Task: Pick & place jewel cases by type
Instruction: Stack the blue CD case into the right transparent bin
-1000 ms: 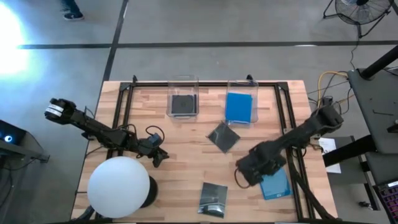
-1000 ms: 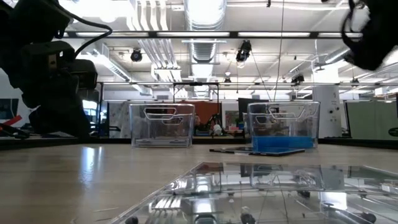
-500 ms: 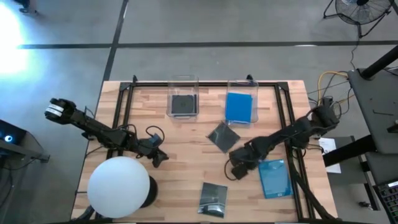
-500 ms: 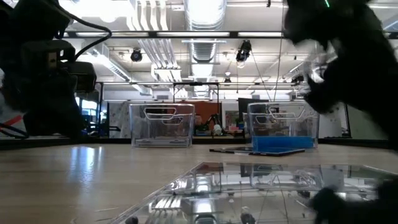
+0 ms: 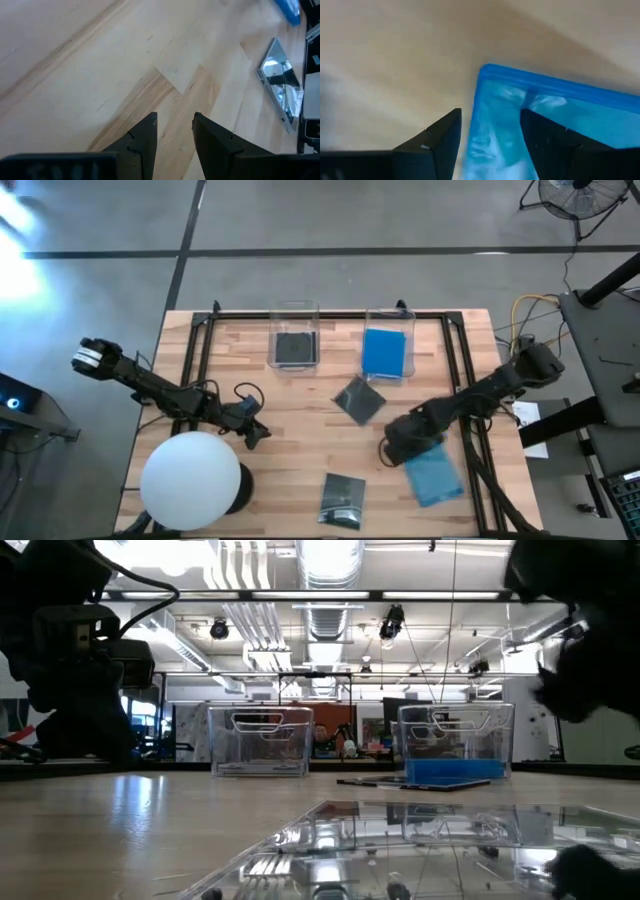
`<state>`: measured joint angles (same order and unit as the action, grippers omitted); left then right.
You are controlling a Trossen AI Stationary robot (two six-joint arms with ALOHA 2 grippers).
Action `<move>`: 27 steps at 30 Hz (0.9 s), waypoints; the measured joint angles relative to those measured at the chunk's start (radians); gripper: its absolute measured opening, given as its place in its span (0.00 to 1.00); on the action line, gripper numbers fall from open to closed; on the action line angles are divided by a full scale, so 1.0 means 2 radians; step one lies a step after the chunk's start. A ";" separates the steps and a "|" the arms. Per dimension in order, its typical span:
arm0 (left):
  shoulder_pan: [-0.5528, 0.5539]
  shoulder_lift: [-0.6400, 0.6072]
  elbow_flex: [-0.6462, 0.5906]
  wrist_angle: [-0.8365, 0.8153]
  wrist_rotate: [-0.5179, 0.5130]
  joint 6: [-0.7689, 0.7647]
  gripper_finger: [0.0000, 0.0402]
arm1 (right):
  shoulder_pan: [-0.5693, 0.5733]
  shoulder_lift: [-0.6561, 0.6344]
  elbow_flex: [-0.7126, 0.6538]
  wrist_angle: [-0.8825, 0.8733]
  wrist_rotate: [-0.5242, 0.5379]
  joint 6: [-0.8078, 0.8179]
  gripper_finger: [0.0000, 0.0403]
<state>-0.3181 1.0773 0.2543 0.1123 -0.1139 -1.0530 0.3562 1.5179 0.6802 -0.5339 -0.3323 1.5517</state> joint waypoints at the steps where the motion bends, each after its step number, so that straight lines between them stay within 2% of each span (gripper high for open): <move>1: 0.000 0.000 0.000 0.000 0.000 0.000 0.26 | -0.006 0.004 -0.006 0.055 0.006 -0.001 0.49; 4: 0.000 0.000 0.000 -0.001 0.000 0.003 0.26 | -0.035 0.023 -0.010 0.200 0.052 -0.036 0.49; 6: 0.000 0.000 0.000 -0.001 0.001 0.004 0.26 | -0.057 0.041 0.008 0.238 0.085 -0.074 0.48; 10: 0.000 0.000 0.000 0.000 0.002 0.003 0.26 | -0.086 0.060 0.079 0.233 0.182 -0.175 0.48; 14: 0.000 0.000 0.003 -0.001 0.002 0.002 0.26 | -0.094 0.054 0.150 0.233 0.202 -0.224 0.47; 16: 0.000 0.000 0.007 0.000 0.002 0.002 0.26 | -0.089 0.041 0.180 0.161 0.225 -0.226 0.47; 18: 0.000 0.000 0.012 -0.001 0.002 0.001 0.26 | -0.080 0.037 0.215 -0.002 0.247 -0.181 0.47; 21: 0.000 0.000 0.025 0.000 0.009 0.001 0.26 | -0.058 0.046 0.232 -0.252 0.223 -0.089 0.48; 24: 0.001 0.011 0.044 0.018 0.024 0.034 0.26 | -0.017 0.031 0.212 -0.289 0.193 -0.049 0.48; 27: 0.005 0.041 0.071 0.028 0.031 0.095 0.26 | 0.020 0.003 0.151 -0.221 0.166 0.005 0.48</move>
<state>-0.3079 1.1602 0.3956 0.1686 -0.0514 -0.8621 0.3957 1.5248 0.9829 -0.9755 -0.0007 1.5625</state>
